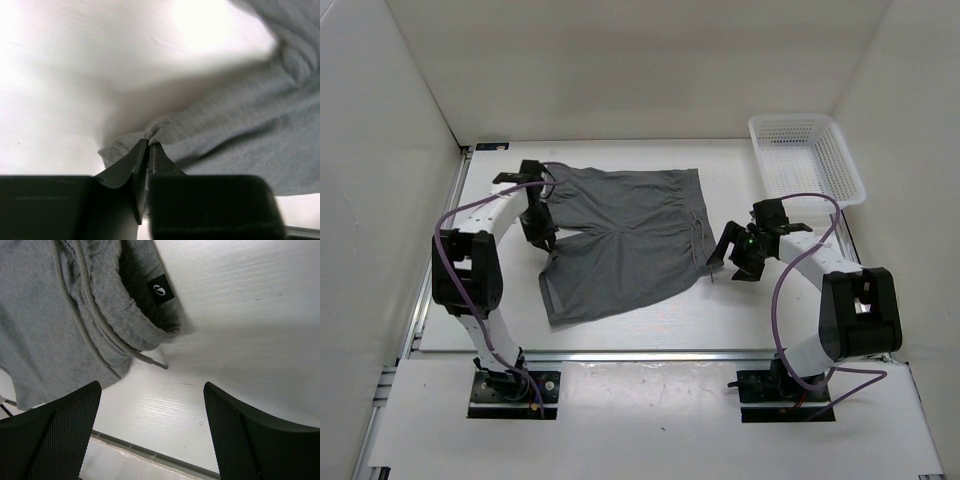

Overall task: Fold and stack the shorts
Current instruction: Flatten the shorts out

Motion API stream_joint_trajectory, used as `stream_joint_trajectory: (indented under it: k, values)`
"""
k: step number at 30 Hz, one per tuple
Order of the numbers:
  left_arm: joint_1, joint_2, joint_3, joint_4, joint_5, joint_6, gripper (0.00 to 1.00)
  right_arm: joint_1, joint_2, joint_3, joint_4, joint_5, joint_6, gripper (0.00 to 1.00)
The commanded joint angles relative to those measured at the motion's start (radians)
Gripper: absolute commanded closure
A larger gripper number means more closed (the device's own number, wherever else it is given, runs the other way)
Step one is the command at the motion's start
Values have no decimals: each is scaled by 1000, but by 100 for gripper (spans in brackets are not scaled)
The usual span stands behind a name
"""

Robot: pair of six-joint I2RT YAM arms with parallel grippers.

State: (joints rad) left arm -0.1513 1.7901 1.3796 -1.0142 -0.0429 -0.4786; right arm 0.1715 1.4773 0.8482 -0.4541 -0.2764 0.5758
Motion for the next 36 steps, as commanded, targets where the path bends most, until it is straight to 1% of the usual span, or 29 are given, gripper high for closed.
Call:
stream_joint_trajectory:
  k: [1,2,3,4,5,6,8,11,12,14,15,17,19,20,21,24,26,28,30,32,34,35,36]
  values:
    - [123,53,12,28,109,12,75,-3,9,43,23,-32,-19,13]
    - [152,63,12,40,182,3,72,-3,18,43,23,-32,-30,13]
    - [179,63,0,57,214,3,61,-3,18,43,23,-32,-30,13]
    - [203,75,-1,66,244,3,47,-3,18,43,32,-32,-30,13]
    - [237,75,-1,66,262,-6,46,-3,18,32,32,-32,-30,13]
    - [251,75,9,75,262,-6,37,-3,18,32,32,-43,-39,13]
    - [272,49,47,75,262,-15,36,-3,27,23,32,-43,-39,13]
    - [286,3,100,34,201,-15,36,-3,37,23,42,-43,-39,13]
    - [286,-12,134,19,149,-15,40,-3,37,23,42,-43,-39,13]
    - [237,-67,145,-16,106,-15,45,-3,37,23,42,-43,-39,14]
    - [219,-87,145,-26,97,-6,51,-3,37,14,51,-43,-39,15]
    - [181,-153,89,-26,97,-6,55,-3,57,14,63,-43,-28,19]
    - [130,-201,-46,-3,150,-15,55,-3,73,14,75,-53,-18,22]
    - [118,-243,-103,20,172,-34,51,-3,92,14,75,-53,-7,25]
    - [98,-256,-211,70,195,-43,48,-3,103,23,101,-67,-7,26]
    - [87,-247,-357,130,222,-71,42,-3,136,32,155,-67,44,33]
    - [87,-229,-395,187,232,-80,41,-3,149,32,186,-67,65,37]
    - [87,-190,-404,200,232,-80,41,-3,172,45,196,-55,84,43]
    - [78,-141,-384,213,213,-80,41,-3,172,57,206,-43,93,47]
    - [78,-101,-352,223,178,-80,45,-3,172,68,206,-32,93,49]
    - [78,-40,-324,223,167,-89,56,-3,152,68,206,-32,102,48]
    - [78,-25,-301,223,141,-104,74,-3,152,58,197,-32,102,46]
    - [78,-12,-291,223,132,-104,88,-3,137,45,196,-32,102,46]
